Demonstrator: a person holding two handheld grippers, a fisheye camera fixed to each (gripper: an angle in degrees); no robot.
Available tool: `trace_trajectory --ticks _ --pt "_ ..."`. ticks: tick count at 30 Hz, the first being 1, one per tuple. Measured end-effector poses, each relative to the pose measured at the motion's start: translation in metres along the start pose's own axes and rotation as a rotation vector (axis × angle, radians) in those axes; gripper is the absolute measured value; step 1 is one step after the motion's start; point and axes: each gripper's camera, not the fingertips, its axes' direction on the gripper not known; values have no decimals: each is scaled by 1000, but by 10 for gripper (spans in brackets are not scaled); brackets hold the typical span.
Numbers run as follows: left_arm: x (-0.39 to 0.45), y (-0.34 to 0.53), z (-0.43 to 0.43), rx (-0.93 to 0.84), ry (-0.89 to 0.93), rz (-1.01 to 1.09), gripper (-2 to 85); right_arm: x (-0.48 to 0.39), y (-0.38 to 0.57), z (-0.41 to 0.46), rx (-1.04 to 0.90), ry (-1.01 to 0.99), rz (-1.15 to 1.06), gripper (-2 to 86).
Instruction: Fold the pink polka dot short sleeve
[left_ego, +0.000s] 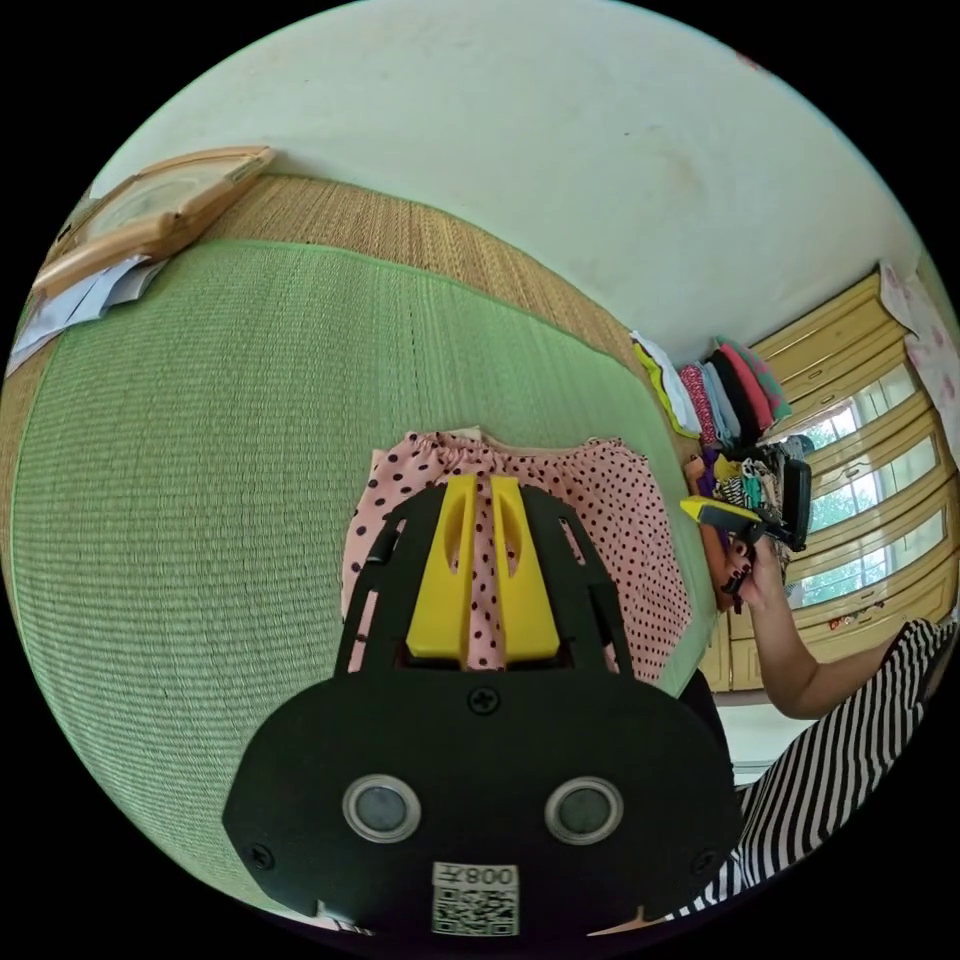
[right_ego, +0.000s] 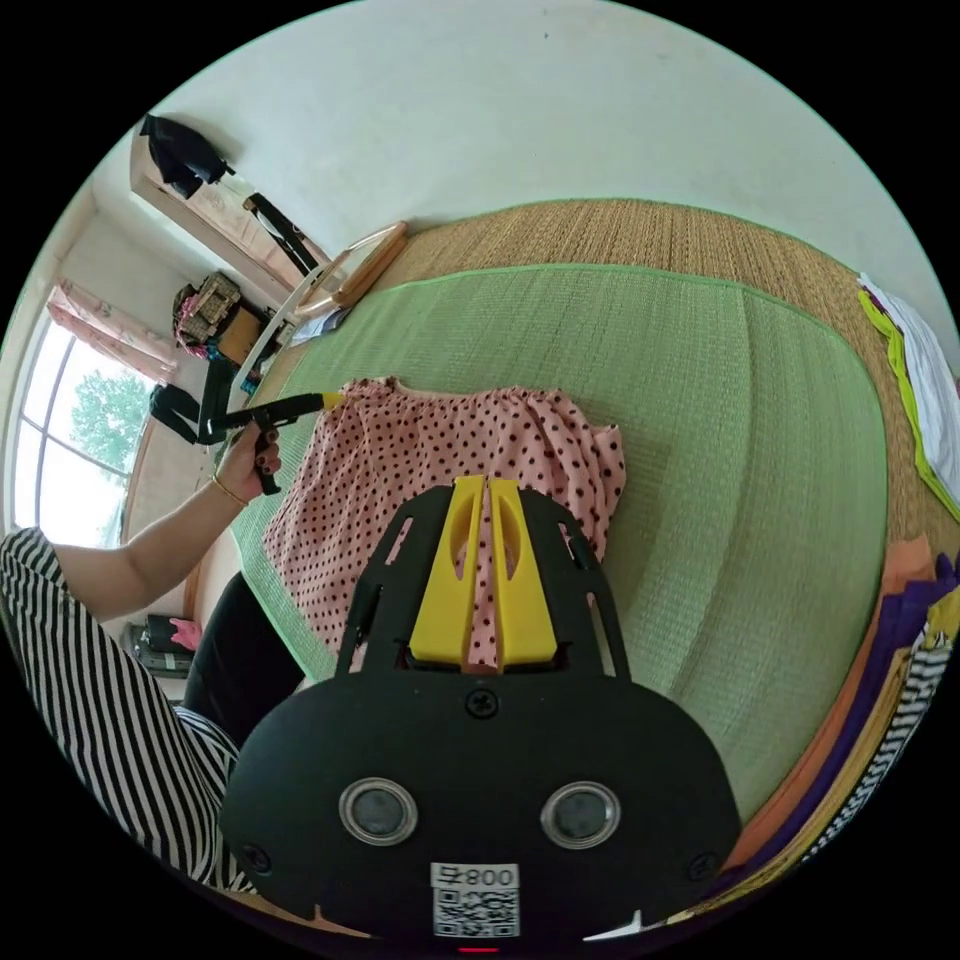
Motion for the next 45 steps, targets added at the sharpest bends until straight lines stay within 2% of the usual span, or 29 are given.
trace_trajectory --ticks 6,12,17,24,30,35,38,40,42,45 --pt "1 62 -15 -54 12 -36 42 6 72 -6 -125 17 70 14" --pt "-18 140 -38 -107 12 -198 77 44 138 -53 -63 -87 262 60" --pt "-20 180 -16 -202 70 -270 82 71 188 -65 -53 -179 387 78" --pt "-4 198 20 -274 40 -280 31 77 201 -56 -97 -176 386 40" --pt "12 213 21 -239 16 -267 20 74 215 -79 -87 -225 331 8" --pt "23 232 42 -287 -51 -279 22 72 234 -74 -135 -268 346 4" --pt "36 245 40 -219 -104 -304 25 72 241 -83 -103 -296 364 3" --pt "53 251 37 -175 -150 -274 27 71 243 -93 -85 -298 360 3" --pt "96 252 44 -141 -166 -145 32 71 243 -103 -65 -309 356 2" --pt "171 251 85 -172 -29 67 42 71 242 -118 -23 -347 349 2"
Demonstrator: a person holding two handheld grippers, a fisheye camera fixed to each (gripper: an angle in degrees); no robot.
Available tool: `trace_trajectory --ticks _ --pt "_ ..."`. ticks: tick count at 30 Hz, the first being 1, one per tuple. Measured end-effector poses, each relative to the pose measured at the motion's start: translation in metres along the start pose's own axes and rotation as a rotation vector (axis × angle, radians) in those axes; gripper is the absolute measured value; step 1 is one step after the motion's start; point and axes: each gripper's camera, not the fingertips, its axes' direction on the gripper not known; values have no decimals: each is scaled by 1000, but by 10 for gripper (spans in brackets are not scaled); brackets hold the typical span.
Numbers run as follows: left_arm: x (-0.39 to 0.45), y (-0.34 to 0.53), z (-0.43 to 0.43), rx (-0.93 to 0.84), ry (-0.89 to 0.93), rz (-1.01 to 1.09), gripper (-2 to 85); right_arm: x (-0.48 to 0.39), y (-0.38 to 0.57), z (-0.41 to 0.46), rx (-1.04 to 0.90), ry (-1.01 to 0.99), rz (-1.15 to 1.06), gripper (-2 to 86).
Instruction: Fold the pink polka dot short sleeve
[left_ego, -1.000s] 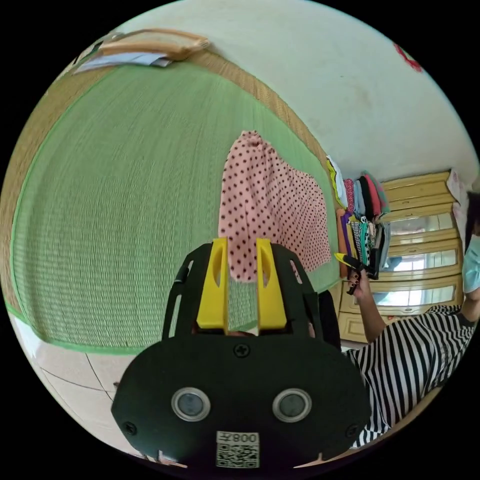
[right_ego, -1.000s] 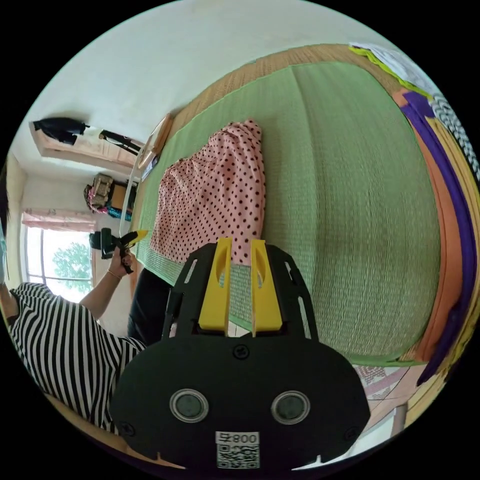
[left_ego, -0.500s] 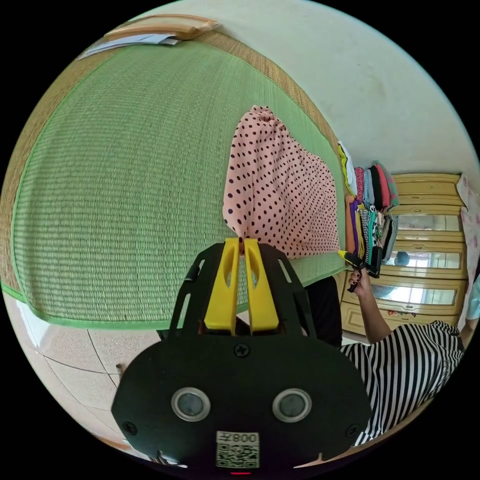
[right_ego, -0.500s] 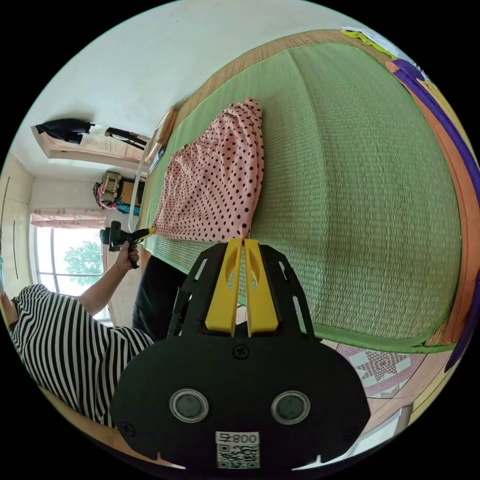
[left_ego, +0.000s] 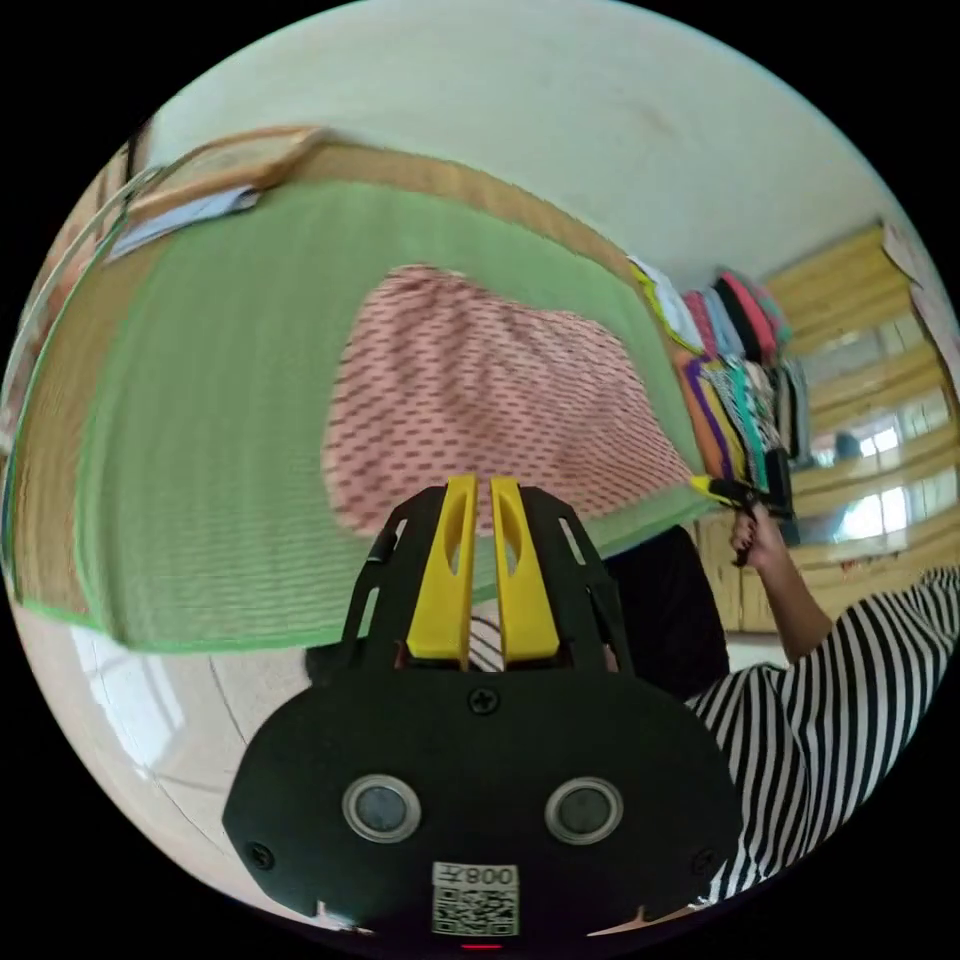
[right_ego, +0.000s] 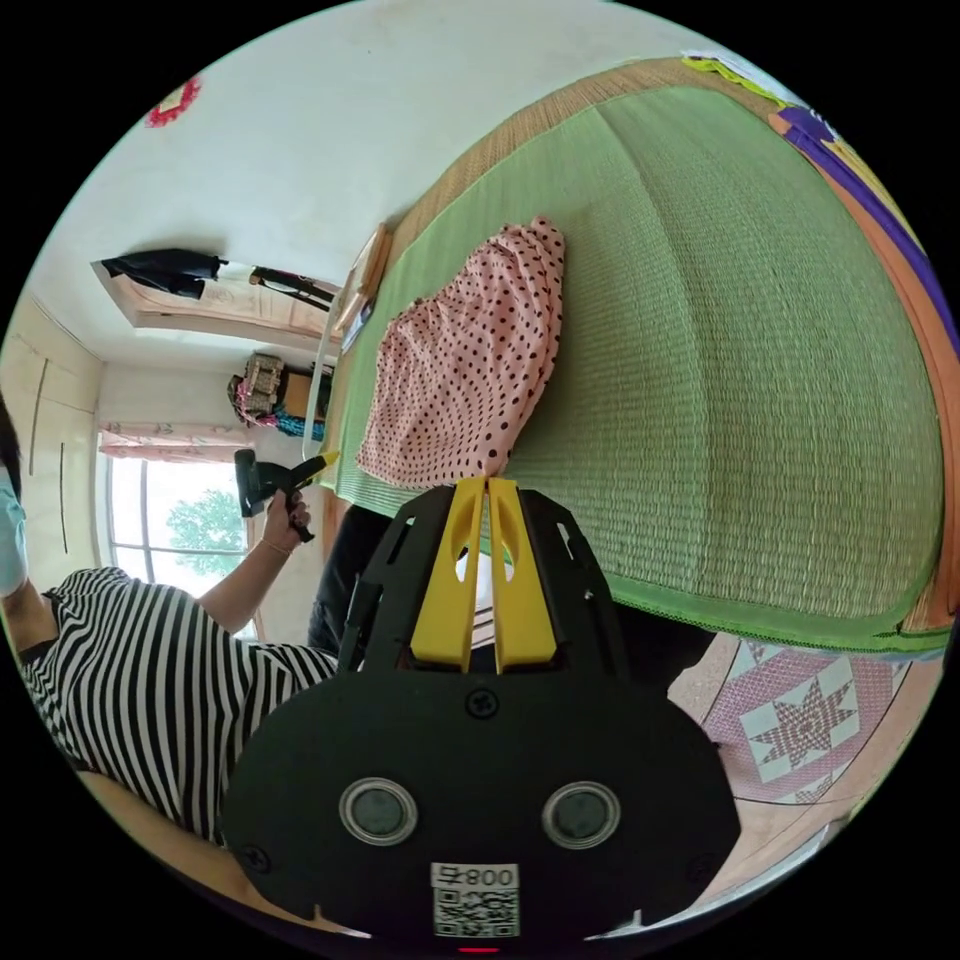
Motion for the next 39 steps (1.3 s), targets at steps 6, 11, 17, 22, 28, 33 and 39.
trace_trajectory --ticks 6,11,17,22,28,33,39 --pt "162 -27 113 -175 78 478 110 -9 -6 -9 14 -55 -27 3" --pt "238 -24 167 -218 -190 741 97 -8 -14 -14 24 -117 -42 3" --pt "253 -20 195 -227 -191 680 24 -2 -24 -12 -5 -132 -62 5" --pt "255 -13 204 -222 -166 631 12 29 -38 -24 68 -55 -7 18" --pt "261 -5 214 -231 -147 630 10 74 -113 -12 114 -117 43 77" --pt "260 -1 219 -236 -130 625 9 79 -181 22 54 -100 47 109" --pt "250 2 219 -245 -105 627 9 85 -228 56 37 -48 72 103"
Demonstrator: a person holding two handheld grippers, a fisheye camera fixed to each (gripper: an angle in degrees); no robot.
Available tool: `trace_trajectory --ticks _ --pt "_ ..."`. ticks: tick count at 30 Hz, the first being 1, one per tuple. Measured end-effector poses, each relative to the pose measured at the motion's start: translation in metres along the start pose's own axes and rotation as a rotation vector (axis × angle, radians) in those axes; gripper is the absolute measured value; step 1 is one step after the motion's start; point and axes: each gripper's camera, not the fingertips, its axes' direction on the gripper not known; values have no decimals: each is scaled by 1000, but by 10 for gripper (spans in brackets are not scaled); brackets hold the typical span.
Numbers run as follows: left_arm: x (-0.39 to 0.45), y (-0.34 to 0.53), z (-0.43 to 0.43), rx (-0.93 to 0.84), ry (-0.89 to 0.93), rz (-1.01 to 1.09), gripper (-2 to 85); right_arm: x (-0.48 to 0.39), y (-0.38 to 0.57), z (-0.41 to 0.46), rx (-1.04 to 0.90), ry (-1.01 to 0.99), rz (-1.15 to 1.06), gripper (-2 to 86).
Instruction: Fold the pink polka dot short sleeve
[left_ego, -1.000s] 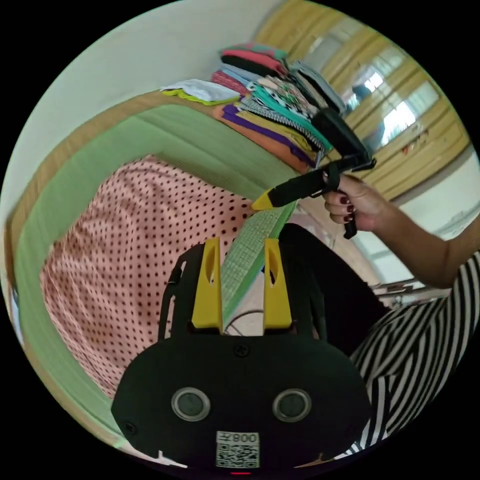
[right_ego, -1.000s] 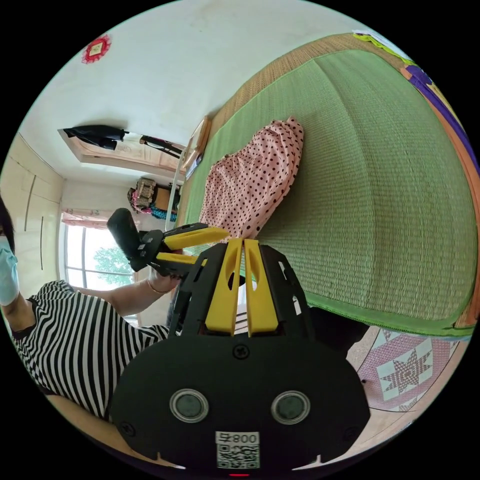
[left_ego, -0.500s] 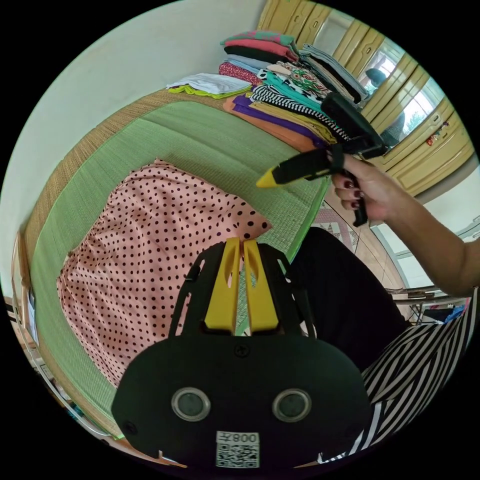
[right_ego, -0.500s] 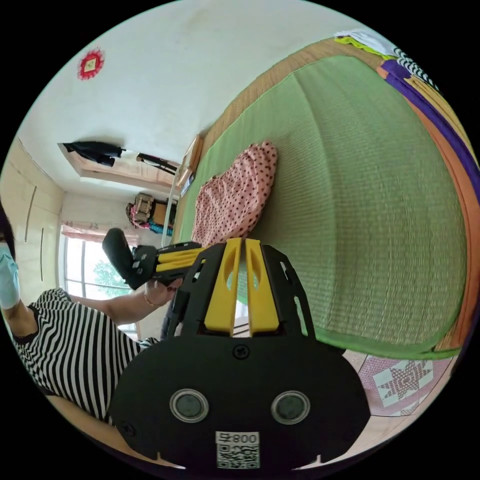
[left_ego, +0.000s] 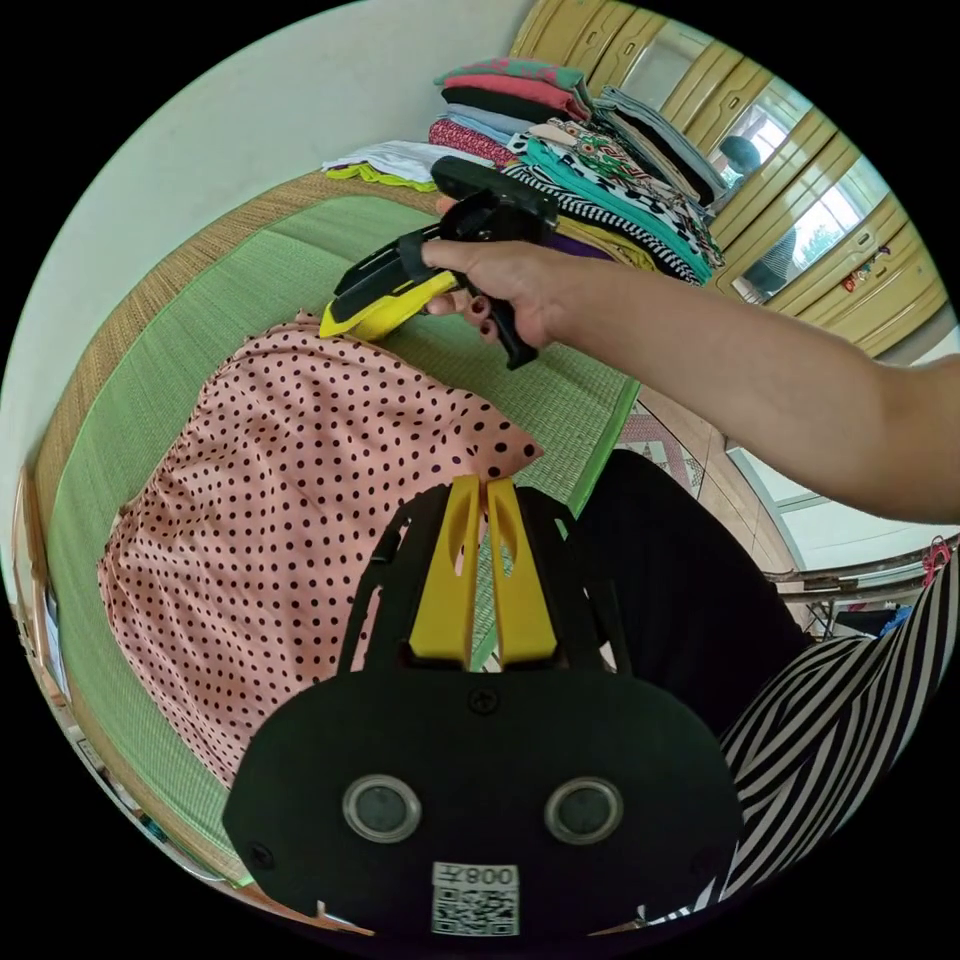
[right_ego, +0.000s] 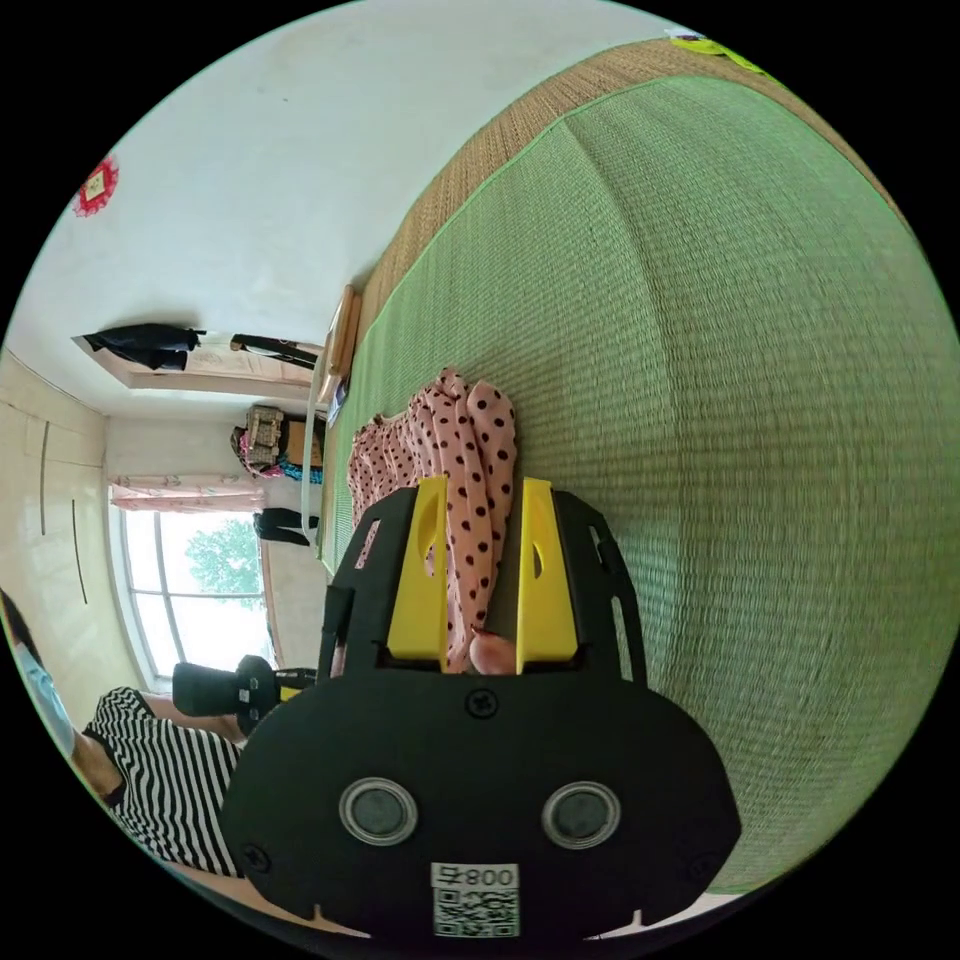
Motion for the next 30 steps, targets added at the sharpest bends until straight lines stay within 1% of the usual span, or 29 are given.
trace_trajectory --ticks 3,10,19,25,28,30 --pt "-5 6 -1 -1 15 2 9 4 -17 13 7 -17 13 89" --pt "-23 24 -13 19 51 -17 9 6 -42 44 -37 31 4 28" --pt "-57 67 -54 119 128 -39 9 -8 -46 51 43 34 3 9" --pt "-115 138 -112 270 219 -162 9 -52 -54 82 91 -20 -44 8" --pt "-155 188 -141 346 258 -268 9 -84 -65 115 82 -27 -93 8" --pt "-190 235 -159 409 304 -388 9 -105 -72 140 66 -10 -129 8"
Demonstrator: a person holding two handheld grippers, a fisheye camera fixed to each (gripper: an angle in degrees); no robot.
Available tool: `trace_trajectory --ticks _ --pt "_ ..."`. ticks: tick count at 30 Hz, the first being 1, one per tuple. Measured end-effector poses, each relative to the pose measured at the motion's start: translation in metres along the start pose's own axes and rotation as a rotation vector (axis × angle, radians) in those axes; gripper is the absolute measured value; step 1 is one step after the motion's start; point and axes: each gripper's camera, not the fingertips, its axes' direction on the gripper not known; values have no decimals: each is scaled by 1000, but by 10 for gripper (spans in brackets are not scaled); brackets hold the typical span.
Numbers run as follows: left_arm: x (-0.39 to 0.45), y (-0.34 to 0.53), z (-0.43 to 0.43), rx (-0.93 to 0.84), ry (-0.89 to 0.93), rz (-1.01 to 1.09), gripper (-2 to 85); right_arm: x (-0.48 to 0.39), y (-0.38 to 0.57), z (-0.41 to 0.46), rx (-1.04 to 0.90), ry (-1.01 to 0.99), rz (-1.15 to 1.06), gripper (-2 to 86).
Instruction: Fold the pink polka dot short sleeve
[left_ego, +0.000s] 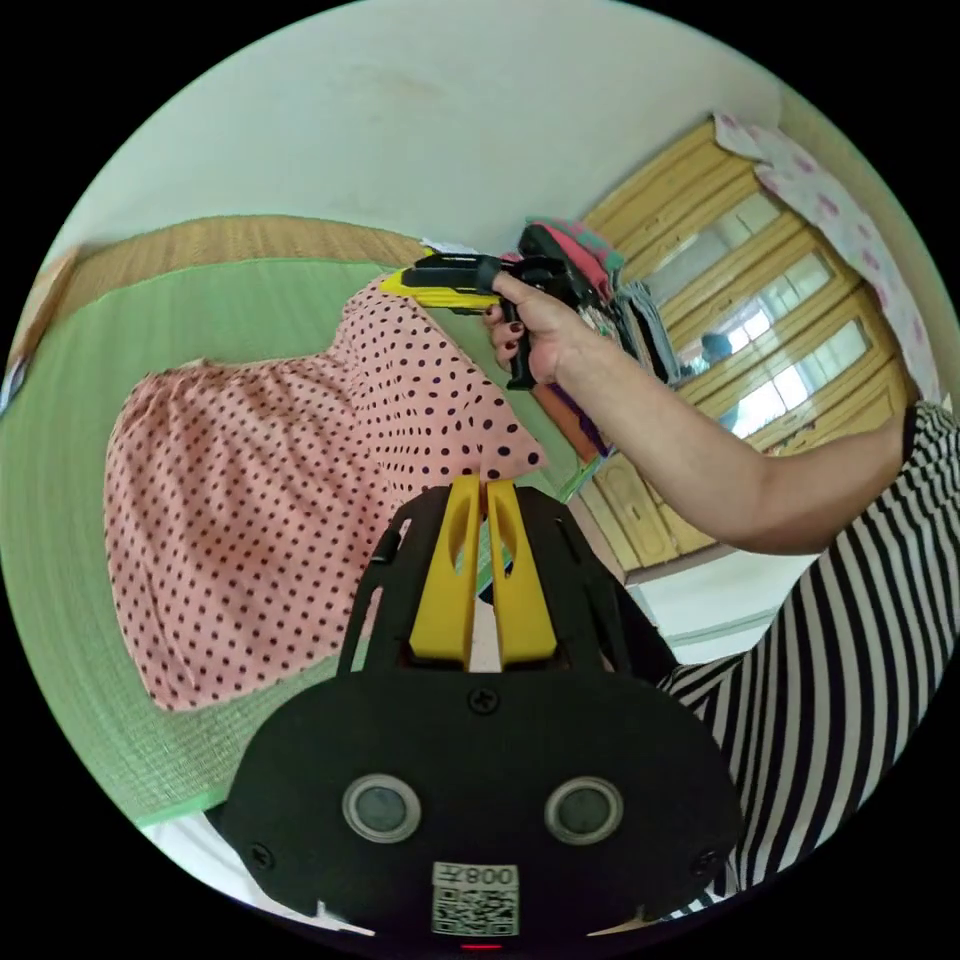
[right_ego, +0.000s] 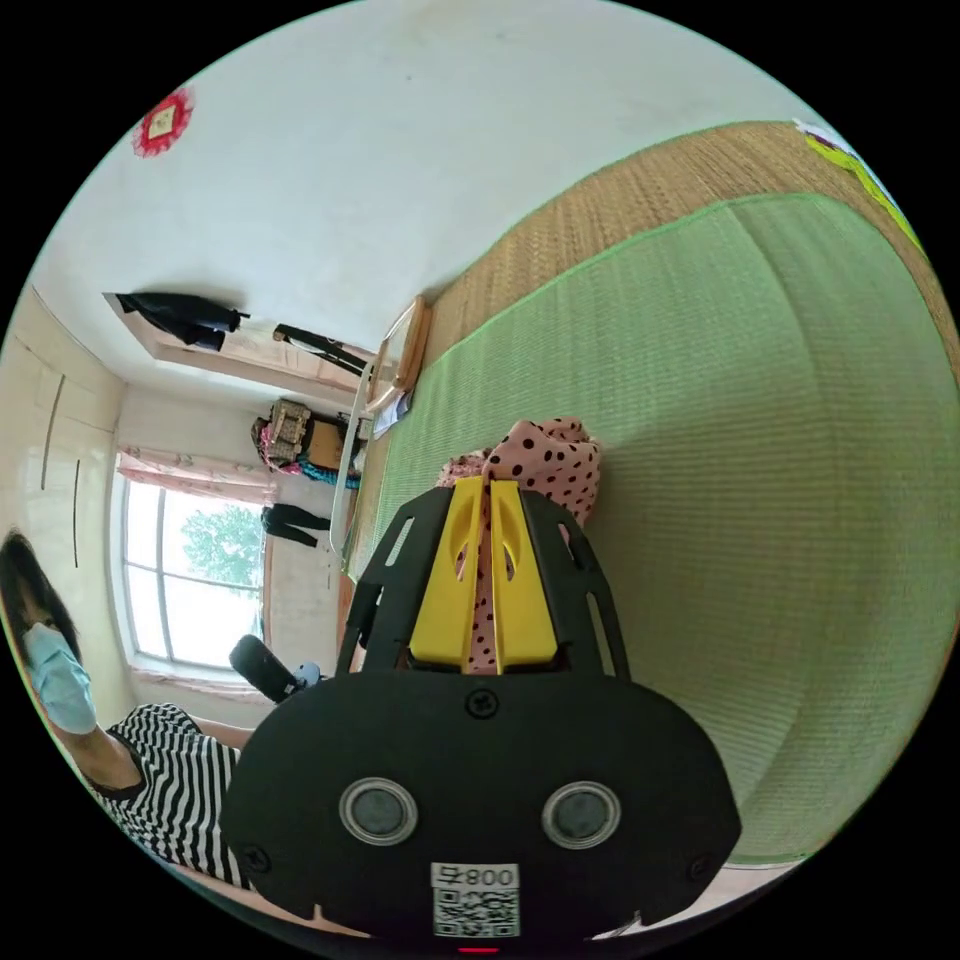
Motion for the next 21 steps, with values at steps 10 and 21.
trace_trajectory --ticks 10,21 --pt "-155 90 -121 228 203 -444 8 -73 -31 188 -157 124 -98 8" --pt "-259 138 -196 267 303 -669 8 -81 -47 334 -255 240 -99 10"
